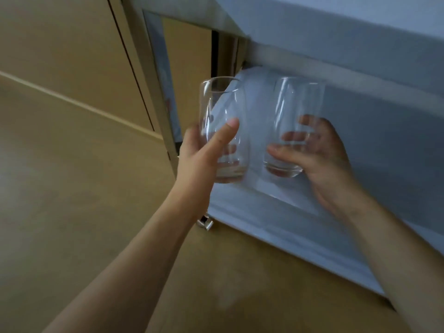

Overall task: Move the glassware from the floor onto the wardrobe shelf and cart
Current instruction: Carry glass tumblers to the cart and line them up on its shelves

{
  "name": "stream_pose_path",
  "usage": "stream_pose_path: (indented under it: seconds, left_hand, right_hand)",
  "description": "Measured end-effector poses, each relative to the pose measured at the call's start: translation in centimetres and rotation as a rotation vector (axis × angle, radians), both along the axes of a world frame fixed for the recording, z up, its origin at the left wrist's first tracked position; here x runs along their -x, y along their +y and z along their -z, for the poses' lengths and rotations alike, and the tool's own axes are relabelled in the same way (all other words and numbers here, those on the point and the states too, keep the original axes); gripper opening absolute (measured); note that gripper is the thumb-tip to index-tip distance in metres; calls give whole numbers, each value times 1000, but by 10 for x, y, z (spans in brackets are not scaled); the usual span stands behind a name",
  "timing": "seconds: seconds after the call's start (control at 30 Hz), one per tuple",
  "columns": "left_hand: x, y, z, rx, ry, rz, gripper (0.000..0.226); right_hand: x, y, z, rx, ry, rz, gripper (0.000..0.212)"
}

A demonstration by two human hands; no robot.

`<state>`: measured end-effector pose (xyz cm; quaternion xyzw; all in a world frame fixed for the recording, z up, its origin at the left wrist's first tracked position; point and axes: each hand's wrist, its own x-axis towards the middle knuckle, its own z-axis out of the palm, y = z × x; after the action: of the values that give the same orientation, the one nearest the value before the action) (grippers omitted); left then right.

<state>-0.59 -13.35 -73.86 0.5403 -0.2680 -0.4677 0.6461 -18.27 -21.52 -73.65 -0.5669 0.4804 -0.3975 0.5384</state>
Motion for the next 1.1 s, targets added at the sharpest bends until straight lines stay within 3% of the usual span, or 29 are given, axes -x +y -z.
stream_pose_path:
  seconds: [0.27,0.47,0.7,0.87,1.1]
  left_hand:
    - [-6,-40,37,218,-138,-84,77]
    - [-6,-58,40,252,-124,-117,84]
    - [-3,-63,48,305,-215,-137,85]
    - [-6,-67,53,305,-174,-124,87]
    - [-7,-69,57,311,-270,-100,88]
  right_hand:
    - [-8,-37,22,241,72,31,97]
    - [-25,-52,30,318,126,62,91]
    - [-58,-123,36,374,138,190,99]
    - [-85,-179,40,434,230,172,101]
    - [-107,-227,47,454,254,153,101]
